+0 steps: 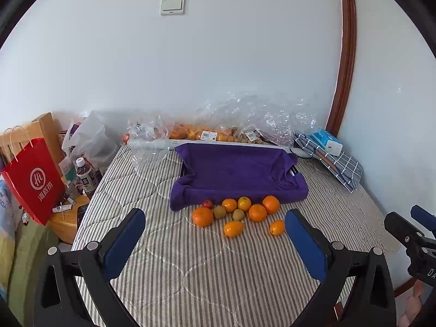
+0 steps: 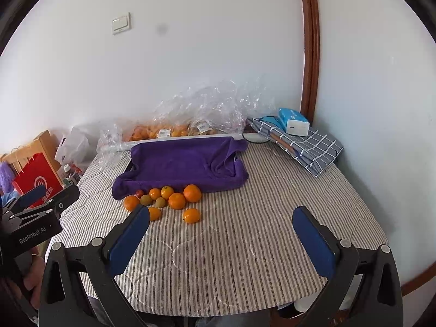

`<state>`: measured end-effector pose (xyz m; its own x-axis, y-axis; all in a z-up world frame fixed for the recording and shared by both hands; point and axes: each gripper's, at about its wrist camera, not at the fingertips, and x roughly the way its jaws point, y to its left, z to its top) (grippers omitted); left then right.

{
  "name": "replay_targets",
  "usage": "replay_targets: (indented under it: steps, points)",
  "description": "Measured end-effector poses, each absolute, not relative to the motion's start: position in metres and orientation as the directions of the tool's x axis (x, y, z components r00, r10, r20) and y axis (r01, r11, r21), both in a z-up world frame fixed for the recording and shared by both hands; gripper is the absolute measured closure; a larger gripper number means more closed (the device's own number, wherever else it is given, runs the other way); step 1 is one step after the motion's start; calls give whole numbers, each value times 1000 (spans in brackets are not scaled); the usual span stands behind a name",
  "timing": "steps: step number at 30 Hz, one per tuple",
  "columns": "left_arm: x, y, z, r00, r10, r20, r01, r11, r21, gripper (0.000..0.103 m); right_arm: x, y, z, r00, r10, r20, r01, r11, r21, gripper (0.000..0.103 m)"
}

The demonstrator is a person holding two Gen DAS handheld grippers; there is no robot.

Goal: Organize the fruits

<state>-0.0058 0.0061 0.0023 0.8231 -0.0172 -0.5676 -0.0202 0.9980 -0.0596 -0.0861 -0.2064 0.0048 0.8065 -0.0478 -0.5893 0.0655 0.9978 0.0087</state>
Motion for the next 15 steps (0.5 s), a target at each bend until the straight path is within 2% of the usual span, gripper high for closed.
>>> replay_targets:
  steps: [15]
  points:
    - [-8,9,4,825,-27,-564,-13,998,-66,0,-91,-204,7,817,-41,-575,62,998,17,0]
